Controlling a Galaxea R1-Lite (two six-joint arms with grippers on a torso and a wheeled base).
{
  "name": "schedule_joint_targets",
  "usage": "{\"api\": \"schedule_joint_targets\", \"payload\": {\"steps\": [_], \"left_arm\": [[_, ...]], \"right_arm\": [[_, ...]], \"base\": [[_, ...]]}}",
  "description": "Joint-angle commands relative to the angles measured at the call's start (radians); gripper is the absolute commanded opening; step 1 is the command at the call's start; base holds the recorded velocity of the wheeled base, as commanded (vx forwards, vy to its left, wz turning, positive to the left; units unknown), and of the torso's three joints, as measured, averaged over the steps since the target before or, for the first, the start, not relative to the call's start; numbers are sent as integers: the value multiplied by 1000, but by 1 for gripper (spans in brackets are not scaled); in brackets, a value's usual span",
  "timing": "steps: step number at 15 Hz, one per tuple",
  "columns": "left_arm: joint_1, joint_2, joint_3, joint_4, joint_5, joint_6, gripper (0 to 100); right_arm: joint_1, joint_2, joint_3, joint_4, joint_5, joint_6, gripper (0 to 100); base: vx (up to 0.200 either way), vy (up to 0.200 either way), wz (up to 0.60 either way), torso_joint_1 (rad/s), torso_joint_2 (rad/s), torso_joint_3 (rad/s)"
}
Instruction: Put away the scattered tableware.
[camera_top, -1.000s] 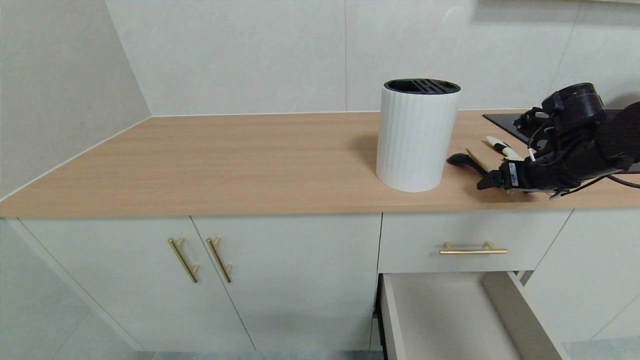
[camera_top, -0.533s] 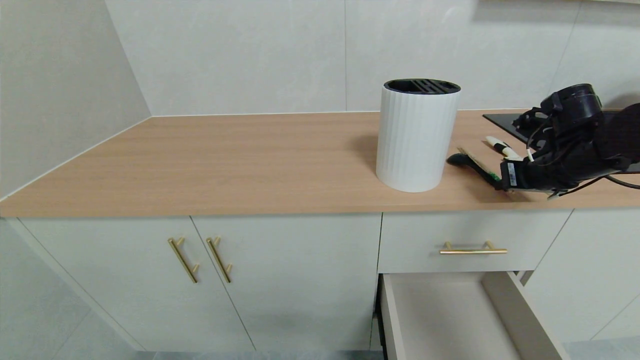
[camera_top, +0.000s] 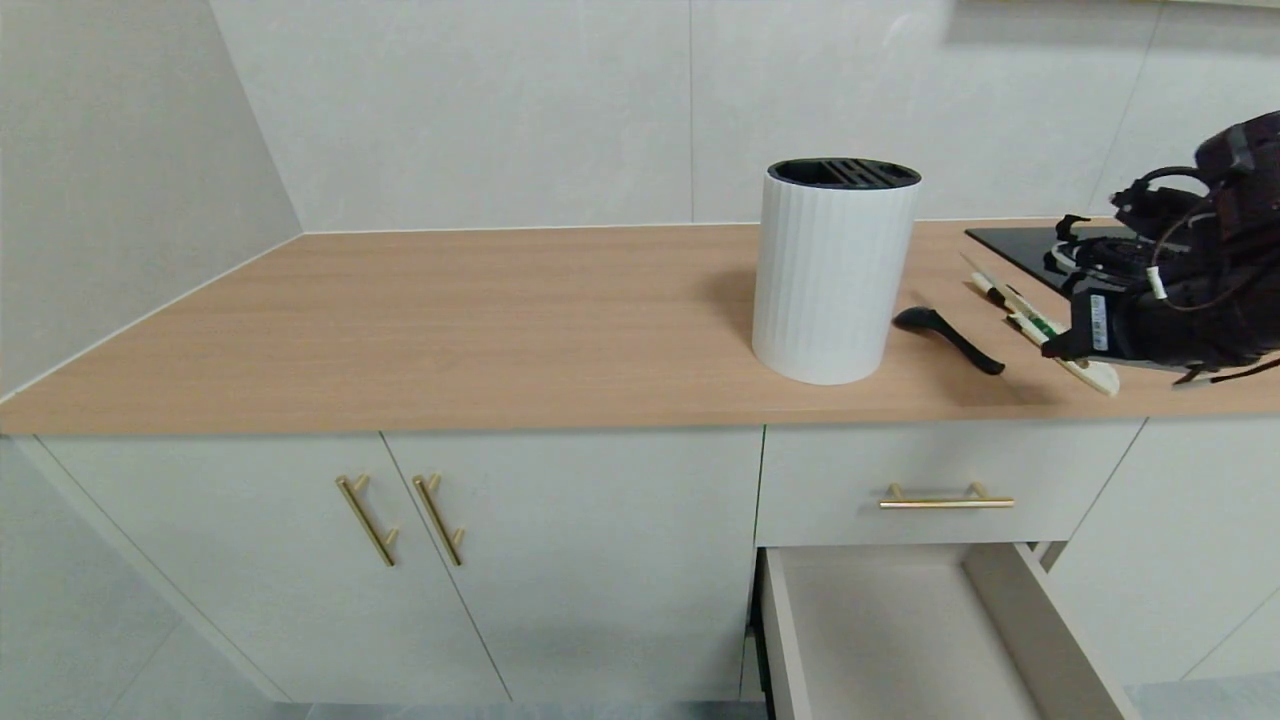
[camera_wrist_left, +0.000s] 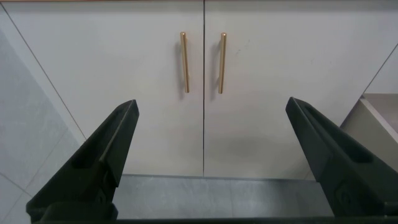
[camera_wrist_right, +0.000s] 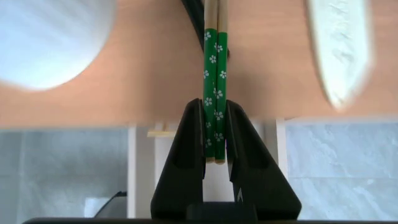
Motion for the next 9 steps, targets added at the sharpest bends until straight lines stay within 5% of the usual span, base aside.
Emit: {"api": "schedule_joint_targets", "payload": {"steps": [1,6,9], "left_arm": [[0,0,0,0,0,0,100],[0,0,0,0,0,0,100],[0,0,0,0,0,0,100]], "right_arm": [[0,-292,197,-2,21,7,0],[5,-691,410,25,232,-24,0],[168,-760,421,209,259,-128,0]], "base": [[0,0,0,0,0,0],[0,0,0,0,0,0],[0,0,0,0,0,0]]}}
